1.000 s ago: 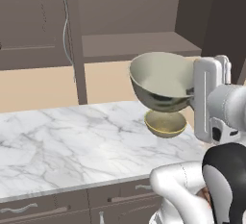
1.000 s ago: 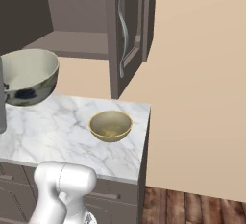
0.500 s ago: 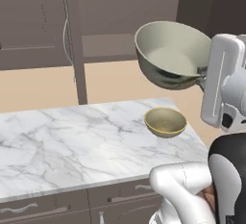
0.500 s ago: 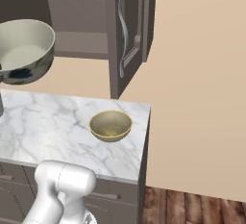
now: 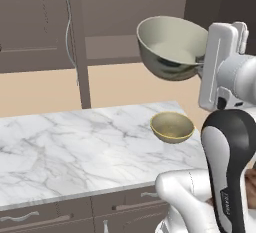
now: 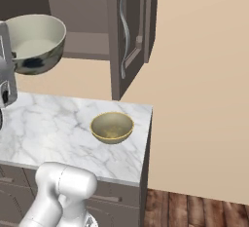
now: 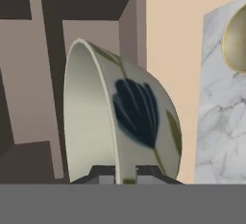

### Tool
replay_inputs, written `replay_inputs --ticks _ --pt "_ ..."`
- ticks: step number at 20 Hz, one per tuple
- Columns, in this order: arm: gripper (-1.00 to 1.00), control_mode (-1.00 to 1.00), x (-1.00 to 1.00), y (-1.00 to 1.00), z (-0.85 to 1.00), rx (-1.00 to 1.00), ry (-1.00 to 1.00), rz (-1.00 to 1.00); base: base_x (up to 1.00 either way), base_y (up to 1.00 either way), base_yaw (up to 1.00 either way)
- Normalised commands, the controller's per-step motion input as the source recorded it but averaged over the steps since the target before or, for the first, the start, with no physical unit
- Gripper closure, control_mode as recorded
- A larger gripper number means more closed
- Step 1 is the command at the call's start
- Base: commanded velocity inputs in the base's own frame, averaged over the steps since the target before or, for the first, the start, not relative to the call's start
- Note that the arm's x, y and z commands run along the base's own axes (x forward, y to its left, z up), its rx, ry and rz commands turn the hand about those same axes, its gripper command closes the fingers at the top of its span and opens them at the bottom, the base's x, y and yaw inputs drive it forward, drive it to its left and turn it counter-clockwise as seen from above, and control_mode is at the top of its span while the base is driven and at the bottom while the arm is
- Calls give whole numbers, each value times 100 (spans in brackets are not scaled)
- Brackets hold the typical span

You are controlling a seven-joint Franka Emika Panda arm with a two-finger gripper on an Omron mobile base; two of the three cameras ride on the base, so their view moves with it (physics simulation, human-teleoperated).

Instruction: Open the cabinet. Pick the bowls from the counter and place them in the cabinet. Then close the cabinet.

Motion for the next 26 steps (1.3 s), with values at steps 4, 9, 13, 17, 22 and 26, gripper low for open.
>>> replay_inputs --ticks 4,9,13,17,22,26 --pt "100 -100 69 0 0 0 0 0 0 0 0" --pt "100 -100 69 3 0 0 0 1 0 0 0" --pt "100 -100 66 4 0 1 0 2 0 0 0" --pt "100 -100 60 11 0 1 0 3 0 0 0" --pt "100 -100 54 24 0 0 0 2 0 0 0" --pt "100 -100 52 24 0 0 -1 1 0 0 0"
